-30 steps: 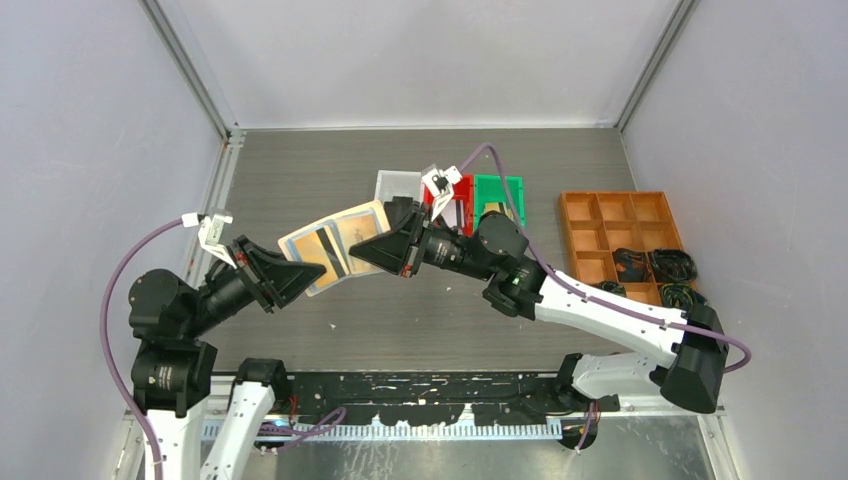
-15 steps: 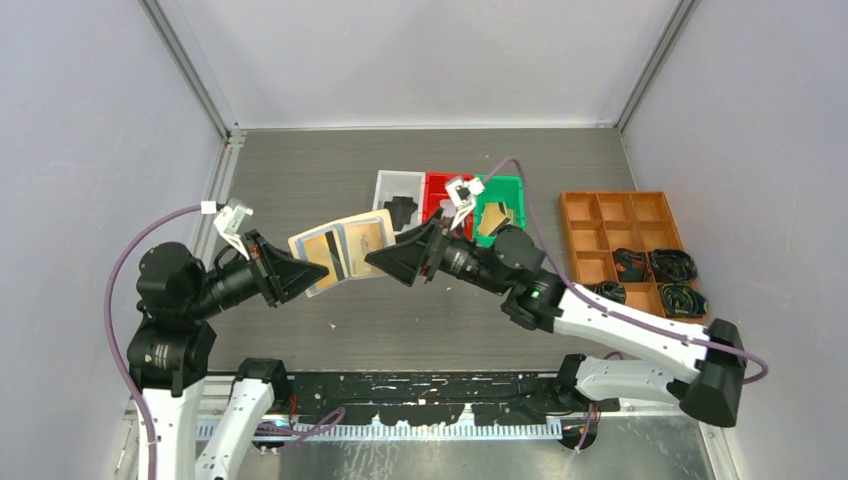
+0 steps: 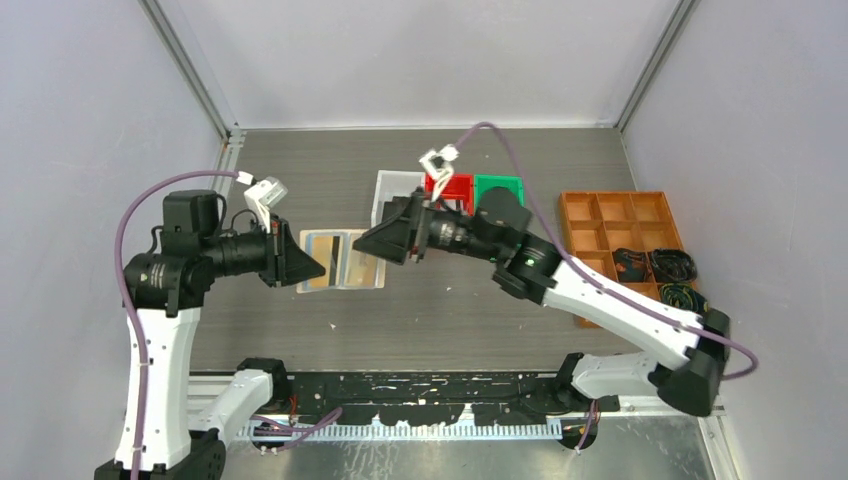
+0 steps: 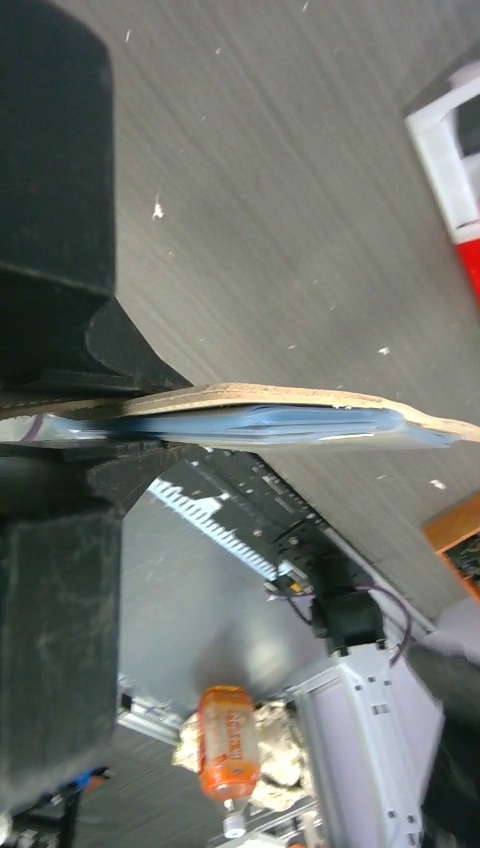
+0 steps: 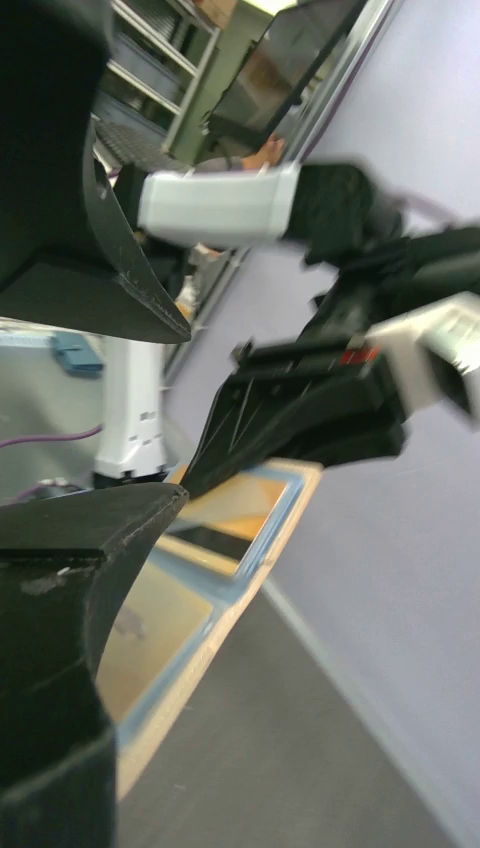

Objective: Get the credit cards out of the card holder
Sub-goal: Remove the credit card from the card holder.

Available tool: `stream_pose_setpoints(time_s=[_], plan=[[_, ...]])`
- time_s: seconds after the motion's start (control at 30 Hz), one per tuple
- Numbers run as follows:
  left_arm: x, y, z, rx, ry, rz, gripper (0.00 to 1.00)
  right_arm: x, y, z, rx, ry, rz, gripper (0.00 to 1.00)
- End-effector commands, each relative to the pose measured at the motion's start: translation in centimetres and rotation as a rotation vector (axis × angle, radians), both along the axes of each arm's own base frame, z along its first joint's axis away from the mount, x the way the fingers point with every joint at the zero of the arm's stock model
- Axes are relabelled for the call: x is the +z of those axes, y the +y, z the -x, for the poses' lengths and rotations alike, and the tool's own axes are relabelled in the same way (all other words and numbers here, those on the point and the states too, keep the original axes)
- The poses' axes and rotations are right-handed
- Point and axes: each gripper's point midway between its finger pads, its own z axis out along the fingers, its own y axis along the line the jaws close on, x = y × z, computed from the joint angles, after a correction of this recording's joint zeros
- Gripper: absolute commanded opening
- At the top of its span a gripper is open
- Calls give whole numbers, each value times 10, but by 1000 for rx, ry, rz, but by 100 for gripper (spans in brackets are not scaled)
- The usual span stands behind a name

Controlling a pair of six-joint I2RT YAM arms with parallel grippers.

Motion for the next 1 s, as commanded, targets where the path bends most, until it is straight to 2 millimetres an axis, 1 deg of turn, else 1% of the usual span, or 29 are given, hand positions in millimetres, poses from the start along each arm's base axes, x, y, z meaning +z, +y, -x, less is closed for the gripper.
stream_pose_setpoints(time_s=[0.0, 0.13, 0.33, 0.47, 0.57, 0.8, 0.97], plan=[[11, -9, 29, -133, 2, 38, 0, -29, 26, 19, 198, 111, 53, 56], [13, -11, 34, -155, 23, 47, 0, -32, 32, 24, 253, 124, 33, 52], [15, -14, 33, -162, 63, 74, 0, -41, 36, 27, 289, 156, 38, 50], [21, -18, 34, -175, 94, 113, 0, -45, 40, 25, 291, 185, 33, 46], [27, -20, 36, -184, 88, 134, 0, -45, 42, 26, 305, 187, 35, 45], [33, -22, 40, -178, 76, 160, 0, -49, 38, 26, 286, 177, 66, 45], [33, -23, 42, -190, 98, 174, 0, -56, 33, 25, 260, 146, 133, 45]])
